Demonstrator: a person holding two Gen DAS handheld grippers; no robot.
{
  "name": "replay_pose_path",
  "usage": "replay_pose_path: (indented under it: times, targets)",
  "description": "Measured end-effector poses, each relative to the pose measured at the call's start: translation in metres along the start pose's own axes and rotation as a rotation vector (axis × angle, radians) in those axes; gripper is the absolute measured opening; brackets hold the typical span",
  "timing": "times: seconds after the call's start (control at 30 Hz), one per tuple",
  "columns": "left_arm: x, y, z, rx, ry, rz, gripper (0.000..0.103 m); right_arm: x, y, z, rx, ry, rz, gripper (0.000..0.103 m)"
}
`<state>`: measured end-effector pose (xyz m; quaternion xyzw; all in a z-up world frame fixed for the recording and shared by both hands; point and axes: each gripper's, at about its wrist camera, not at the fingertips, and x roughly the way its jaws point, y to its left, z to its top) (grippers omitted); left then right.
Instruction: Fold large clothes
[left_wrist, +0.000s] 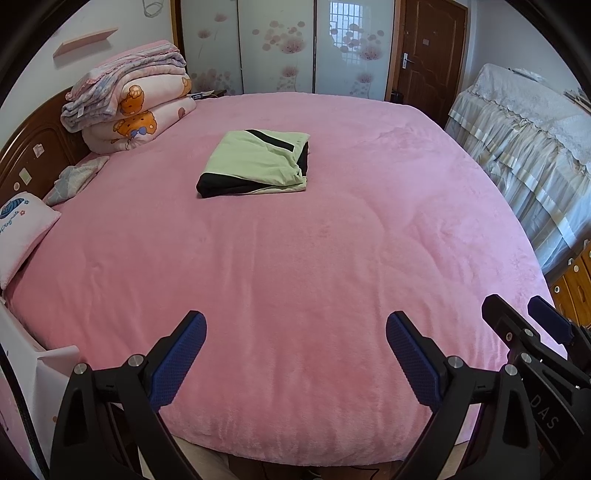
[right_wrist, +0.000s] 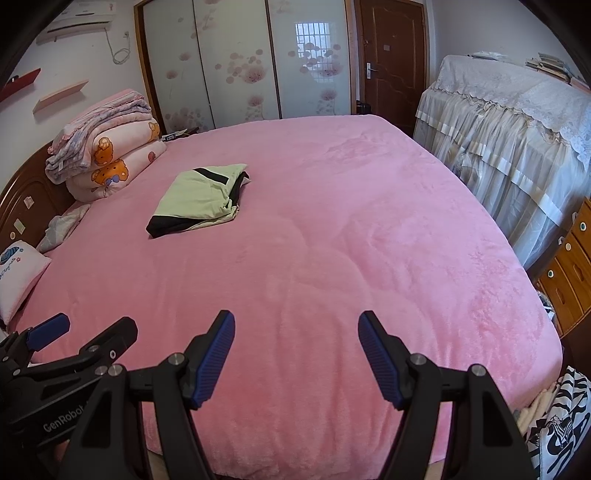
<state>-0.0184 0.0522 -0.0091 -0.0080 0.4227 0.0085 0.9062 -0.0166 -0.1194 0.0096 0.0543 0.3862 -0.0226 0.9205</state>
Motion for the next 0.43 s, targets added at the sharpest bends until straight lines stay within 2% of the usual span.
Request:
replay_pose_path:
  times: [0.43]
  targets:
    - [0.0035,0.002,-0.0001,0.002,0.016,0.001,0.096,0.0024,-0.0006,-0.003,0.002,0.003,-0.004,0.07]
